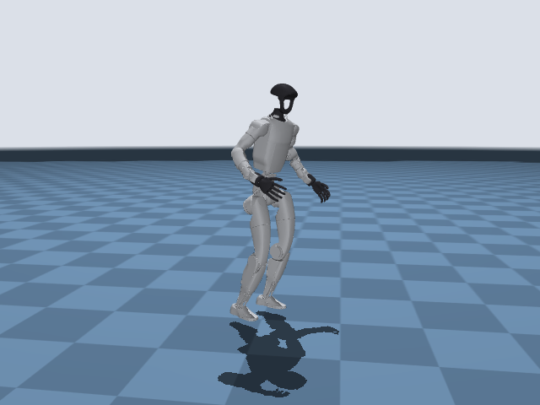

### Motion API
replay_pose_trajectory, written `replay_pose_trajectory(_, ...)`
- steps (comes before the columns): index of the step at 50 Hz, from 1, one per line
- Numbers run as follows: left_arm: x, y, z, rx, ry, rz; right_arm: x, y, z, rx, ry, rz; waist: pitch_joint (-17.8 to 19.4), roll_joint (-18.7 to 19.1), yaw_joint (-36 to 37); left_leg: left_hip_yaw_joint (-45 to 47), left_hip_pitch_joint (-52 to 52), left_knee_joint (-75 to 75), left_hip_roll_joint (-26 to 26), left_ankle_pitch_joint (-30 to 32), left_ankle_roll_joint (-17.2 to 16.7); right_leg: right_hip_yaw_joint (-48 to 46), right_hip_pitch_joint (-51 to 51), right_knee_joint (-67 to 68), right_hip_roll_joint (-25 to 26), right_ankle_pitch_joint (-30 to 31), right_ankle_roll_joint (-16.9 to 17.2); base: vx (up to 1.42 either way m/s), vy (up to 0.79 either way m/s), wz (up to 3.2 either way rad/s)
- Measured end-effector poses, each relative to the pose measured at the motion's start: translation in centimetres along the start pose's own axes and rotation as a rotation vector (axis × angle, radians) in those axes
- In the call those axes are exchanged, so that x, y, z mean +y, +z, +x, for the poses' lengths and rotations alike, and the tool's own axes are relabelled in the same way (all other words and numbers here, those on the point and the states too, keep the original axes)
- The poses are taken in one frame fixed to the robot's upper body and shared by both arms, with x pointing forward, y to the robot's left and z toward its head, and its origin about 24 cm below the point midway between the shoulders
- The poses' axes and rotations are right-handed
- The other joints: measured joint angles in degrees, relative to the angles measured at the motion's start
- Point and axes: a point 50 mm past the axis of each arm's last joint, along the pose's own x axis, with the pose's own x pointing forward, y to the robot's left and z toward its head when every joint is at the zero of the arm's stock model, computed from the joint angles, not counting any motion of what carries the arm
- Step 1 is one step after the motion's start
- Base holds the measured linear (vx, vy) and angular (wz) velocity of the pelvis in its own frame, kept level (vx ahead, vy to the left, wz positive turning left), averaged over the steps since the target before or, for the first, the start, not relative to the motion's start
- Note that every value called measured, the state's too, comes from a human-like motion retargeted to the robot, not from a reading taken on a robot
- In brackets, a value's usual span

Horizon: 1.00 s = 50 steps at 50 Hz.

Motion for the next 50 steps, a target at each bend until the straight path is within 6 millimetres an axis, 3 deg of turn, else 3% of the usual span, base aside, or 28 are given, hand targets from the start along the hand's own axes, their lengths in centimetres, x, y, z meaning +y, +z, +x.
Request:
replay_pose_trajectory(6,-8.4,0.2,-0.1,-0.025,-0.115,-0.251,8.7,0.6,1.5,-0.054,0.033,0.338,0.98,-1.27,0.77,1.54,-2.85,8.30,-0.90,-4.39,1.95,0.53,-2.19,6.88,-1.92,-3.43,-1.09,-0.01,0.05,0.00)
replay_pose_trajectory(10,-10.3,2.1,0.0,-0.103,-0.136,-0.345,11.8,3.7,1.7,-0.176,0.106,0.441,2.19,-1.59,1.06,2.13,-4.42,12.41,-1.36,-6.21,2.50,-0.59,-3.85,11.73,-3.55,-4.76,-1.66,0.01,0.07,0.10)
replay_pose_trajectory(14,-9.0,4.9,0.1,-0.229,-0.074,-0.436,11.1,7.1,1.2,-0.344,0.133,0.458,3.54,-1.26,0.57,1.83,-6.30,17.13,-2.09,-7.80,2.70,-3.43,-6.68,20.61,-6.22,-5.87,-3.43,0.03,0.06,0.25)
replay_pose_trajectory(20,-5.9,10.4,0.0,-0.475,0.012,-0.559,7.9,10.9,-0.5,-0.539,0.071,0.457,5.97,-0.25,-0.57,0.24,-7.73,23.40,-3.17,-10.55,3.68,-2.65,-9.09,32.68,-7.81,-8.54,-5.08,0.05,0.04,0.52)
replay_pose_trajectory(22,-5.9,11.6,-0.3,-0.513,-0.016,-0.644,7.3,11.3,-0.9,-0.547,0.061,0.470,5.93,0.58,-0.84,-0.34,-5.54,19.95,-2.88,-6.98,2.90,-2.81,-7.56,30.42,-6.80,-5.77,-4.66,0.07,0.01,0.44)
replay_pose_trajectory(26,-7.1,12.1,-1.4,-0.526,-0.141,-0.801,7.5,11.0,-1.3,-0.509,0.105,0.507,4.50,1.70,-1.50,-3.35,-2.71,11.50,-2.91,8.39,-2.50,-2.75,-4.66,21.43,-3.62,5.21,-2.53,0.05,-0.01,0.39)
replay_pose_trajectory(29,-8.0,12.0,-2.1,-0.517,-0.233,-0.866,7.8,10.9,-1.3,-0.497,0.151,0.518,3.80,2.24,-1.69,-3.36,-4.08,13.28,-1.91,11.13,-3.97,-1.95,-4.13,16.68,-1.01,10.52,-0.82,0.01,-0.03,0.33)
replay_pose_trajectory(34,-9.0,11.2,-2.5,-0.456,-0.347,-0.908,8.1,11.5,-1.1,-0.518,0.224,0.485,3.82,1.98,-1.24,-1.95,-5.99,25.39,-0.44,2.22,-1.20,-0.33,-4.49,16.55,1.88,8.86,-0.80,0.00,-0.04,0.14)
replay_pose_trajectory(38,-9.2,10.8,-1.9,-0.437,-0.371,-0.908,7.9,12.0,-0.5,-0.546,0.245,0.406,5.17,1.74,-0.33,-2.29,-5.12,34.71,0.37,-10.13,1.22,-0.01,-5.23,23.51,3.23,-2.14,-4.29,0.00,-0.06,-0.10)
replay_pose_trajectory(40,-9.0,11.4,-1.3,-0.470,-0.366,-0.899,7.7,12.3,-0.1,-0.563,0.234,0.358,6.63,1.50,0.10,-2.17,-4.12,38.65,0.69,-17.66,2.73,-0.79,-5.74,28.66,2.94,-9.72,-6.82,0.00,-0.07,-0.10)
replay_pose_trajectory(43,-8.5,14.5,-0.9,-0.610,-0.357,-0.925,7.1,12.8,0.2,-0.596,0.190,0.345,8.64,1.35,0.47,-1.34,-2.80,41.16,1.61,-23.55,4.01,-2.53,-5.62,32.75,2.04,-13.63,-8.57,0.00,-0.04,-0.01)
replay_pose_trajectory(46,-7.8,18.2,-2.2,-0.772,-0.385,-1.009,6.8,13.7,-0.3,-0.638,0.154,0.411,8.29,1.37,0.19,-0.44,-1.05,36.22,2.80,-18.04,3.00,-3.89,-3.51,27.60,2.34,-8.26,-7.41,0.00,0.00,0.00)
replay_pose_trajectory(50,-7.3,20.0,-5.1,-0.888,-0.465,-1.084,7.5,13.8,-1.6,-0.643,0.186,0.543,4.90,1.15,-0.45,0.76,0.00,23.94,3.64,0.46,-1.47,-4.10,-0.24,13.75,3.53,10.01,-1.67,0.00,0.00,0.00)
